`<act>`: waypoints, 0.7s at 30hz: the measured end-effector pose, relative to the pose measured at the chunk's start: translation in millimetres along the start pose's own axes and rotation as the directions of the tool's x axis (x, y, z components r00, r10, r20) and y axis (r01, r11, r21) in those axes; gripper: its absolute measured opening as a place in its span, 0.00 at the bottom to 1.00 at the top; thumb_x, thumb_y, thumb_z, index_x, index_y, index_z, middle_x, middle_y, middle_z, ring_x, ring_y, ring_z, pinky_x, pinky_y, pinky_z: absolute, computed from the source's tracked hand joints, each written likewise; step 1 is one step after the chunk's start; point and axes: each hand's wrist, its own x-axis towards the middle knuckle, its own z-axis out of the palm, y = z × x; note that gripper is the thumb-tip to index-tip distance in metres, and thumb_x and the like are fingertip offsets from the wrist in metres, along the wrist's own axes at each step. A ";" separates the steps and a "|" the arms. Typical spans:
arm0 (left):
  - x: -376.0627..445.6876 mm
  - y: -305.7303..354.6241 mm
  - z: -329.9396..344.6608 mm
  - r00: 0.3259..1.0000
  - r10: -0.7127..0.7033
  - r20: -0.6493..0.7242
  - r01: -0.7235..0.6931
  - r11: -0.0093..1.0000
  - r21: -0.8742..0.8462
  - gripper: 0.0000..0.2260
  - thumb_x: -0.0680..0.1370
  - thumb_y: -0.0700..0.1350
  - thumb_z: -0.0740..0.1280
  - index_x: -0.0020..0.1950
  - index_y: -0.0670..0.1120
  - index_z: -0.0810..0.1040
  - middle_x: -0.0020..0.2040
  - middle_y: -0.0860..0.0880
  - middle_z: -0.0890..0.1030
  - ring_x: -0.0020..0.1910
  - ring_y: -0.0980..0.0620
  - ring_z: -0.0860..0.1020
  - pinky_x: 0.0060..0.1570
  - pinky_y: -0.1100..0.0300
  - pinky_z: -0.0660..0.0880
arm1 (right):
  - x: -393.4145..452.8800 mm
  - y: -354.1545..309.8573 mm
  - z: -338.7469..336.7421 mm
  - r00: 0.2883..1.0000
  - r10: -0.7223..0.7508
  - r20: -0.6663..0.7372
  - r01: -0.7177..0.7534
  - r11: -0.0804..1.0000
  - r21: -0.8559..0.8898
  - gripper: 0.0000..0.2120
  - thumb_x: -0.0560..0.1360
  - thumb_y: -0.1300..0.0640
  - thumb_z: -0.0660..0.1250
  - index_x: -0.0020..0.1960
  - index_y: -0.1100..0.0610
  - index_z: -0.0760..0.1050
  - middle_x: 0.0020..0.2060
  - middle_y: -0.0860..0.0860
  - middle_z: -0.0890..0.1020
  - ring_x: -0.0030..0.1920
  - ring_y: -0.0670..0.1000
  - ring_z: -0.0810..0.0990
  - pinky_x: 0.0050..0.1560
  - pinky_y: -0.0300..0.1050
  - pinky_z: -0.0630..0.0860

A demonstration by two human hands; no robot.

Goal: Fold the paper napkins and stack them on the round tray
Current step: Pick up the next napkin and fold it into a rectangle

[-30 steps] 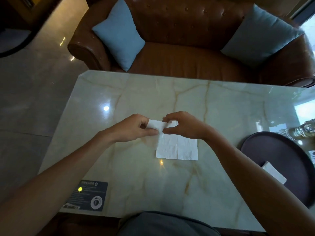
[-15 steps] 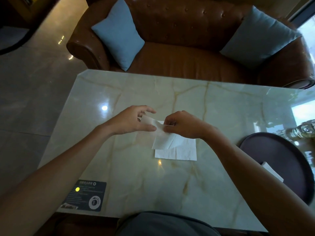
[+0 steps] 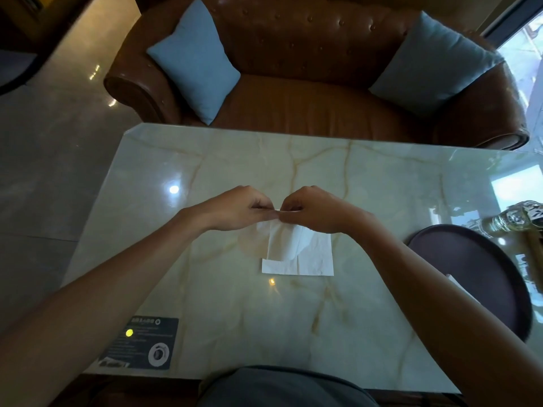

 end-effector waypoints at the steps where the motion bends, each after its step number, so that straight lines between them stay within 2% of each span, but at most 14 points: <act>1: -0.1 -3.2 0.7 1.000 -0.006 -0.004 0.006 1.000 0.007 0.15 0.81 0.56 0.66 0.42 0.48 0.83 0.35 0.50 0.79 0.33 0.58 0.73 0.39 0.59 0.71 | -0.9 2.9 -1.0 1.000 0.000 -0.011 0.000 1.000 0.005 0.12 0.80 0.50 0.66 0.50 0.55 0.85 0.41 0.45 0.84 0.44 0.49 0.83 0.44 0.47 0.78; 4: -3.8 -13.4 -1.3 0.999 -0.037 -0.026 0.038 0.999 0.006 0.16 0.81 0.56 0.67 0.41 0.47 0.82 0.38 0.47 0.82 0.36 0.50 0.78 0.41 0.51 0.75 | -5.7 12.8 -5.2 1.000 0.015 -0.021 -0.015 1.000 0.008 0.11 0.81 0.50 0.66 0.50 0.54 0.86 0.41 0.42 0.83 0.44 0.43 0.81 0.45 0.40 0.75; 7: -9.8 -20.3 -5.8 0.997 -0.063 -0.047 0.063 0.998 -0.017 0.16 0.81 0.56 0.67 0.40 0.47 0.82 0.39 0.45 0.82 0.36 0.49 0.77 0.41 0.51 0.74 | -11.5 21.7 -11.3 0.999 0.039 -0.026 -0.039 0.999 0.004 0.12 0.81 0.51 0.67 0.53 0.56 0.86 0.45 0.47 0.86 0.46 0.46 0.83 0.52 0.43 0.78; 8: -11.2 -22.8 -7.3 0.996 -0.067 -0.051 0.065 0.997 -0.031 0.17 0.81 0.57 0.67 0.41 0.46 0.83 0.39 0.44 0.82 0.36 0.46 0.78 0.41 0.48 0.75 | -14.1 24.9 -13.1 0.999 0.045 -0.030 -0.044 0.999 0.012 0.12 0.81 0.52 0.67 0.53 0.57 0.86 0.46 0.48 0.86 0.47 0.48 0.83 0.53 0.44 0.78; 10: -15.0 -27.1 -10.8 0.996 -0.068 -0.053 0.064 0.995 -0.074 0.15 0.80 0.58 0.67 0.44 0.49 0.86 0.44 0.42 0.85 0.42 0.40 0.81 0.46 0.44 0.78 | -19.1 31.9 -16.4 0.998 0.053 -0.043 -0.051 0.998 0.044 0.11 0.81 0.53 0.67 0.53 0.57 0.87 0.46 0.50 0.87 0.47 0.49 0.84 0.53 0.44 0.78; 14: -19.2 -29.9 -11.8 0.998 -0.053 -0.040 0.045 0.985 -0.169 0.14 0.79 0.61 0.68 0.48 0.54 0.88 0.50 0.39 0.86 0.42 0.46 0.82 0.52 0.41 0.78 | -24.4 42.1 -16.0 0.995 0.072 -0.067 -0.060 0.985 0.161 0.08 0.80 0.54 0.69 0.50 0.55 0.87 0.43 0.49 0.87 0.45 0.49 0.85 0.48 0.39 0.77; 17: -20.1 -29.4 -9.0 0.998 -0.051 -0.034 0.043 0.976 -0.215 0.13 0.80 0.58 0.68 0.47 0.52 0.88 0.48 0.38 0.85 0.40 0.41 0.82 0.48 0.43 0.79 | -25.2 47.0 -14.2 0.994 0.076 -0.073 -0.060 0.978 0.198 0.08 0.80 0.53 0.70 0.50 0.54 0.86 0.43 0.46 0.87 0.45 0.45 0.85 0.49 0.37 0.78; 19: -23.2 -27.9 -8.0 0.998 -0.053 -0.036 0.042 0.969 -0.245 0.12 0.80 0.56 0.69 0.46 0.51 0.88 0.45 0.39 0.86 0.38 0.48 0.80 0.43 0.49 0.77 | -26.7 50.1 -14.8 0.995 0.072 -0.074 -0.054 0.974 0.221 0.07 0.80 0.54 0.70 0.49 0.55 0.86 0.41 0.46 0.87 0.42 0.44 0.85 0.47 0.33 0.77; 21: -26.8 -26.6 -7.0 0.998 -0.067 -0.017 0.059 0.959 -0.278 0.10 0.81 0.52 0.69 0.47 0.50 0.88 0.43 0.47 0.88 0.41 0.51 0.84 0.45 0.57 0.77 | -28.1 53.5 -16.5 0.995 0.073 -0.067 -0.055 0.968 0.244 0.07 0.80 0.55 0.69 0.49 0.54 0.86 0.39 0.47 0.87 0.41 0.43 0.85 0.45 0.31 0.77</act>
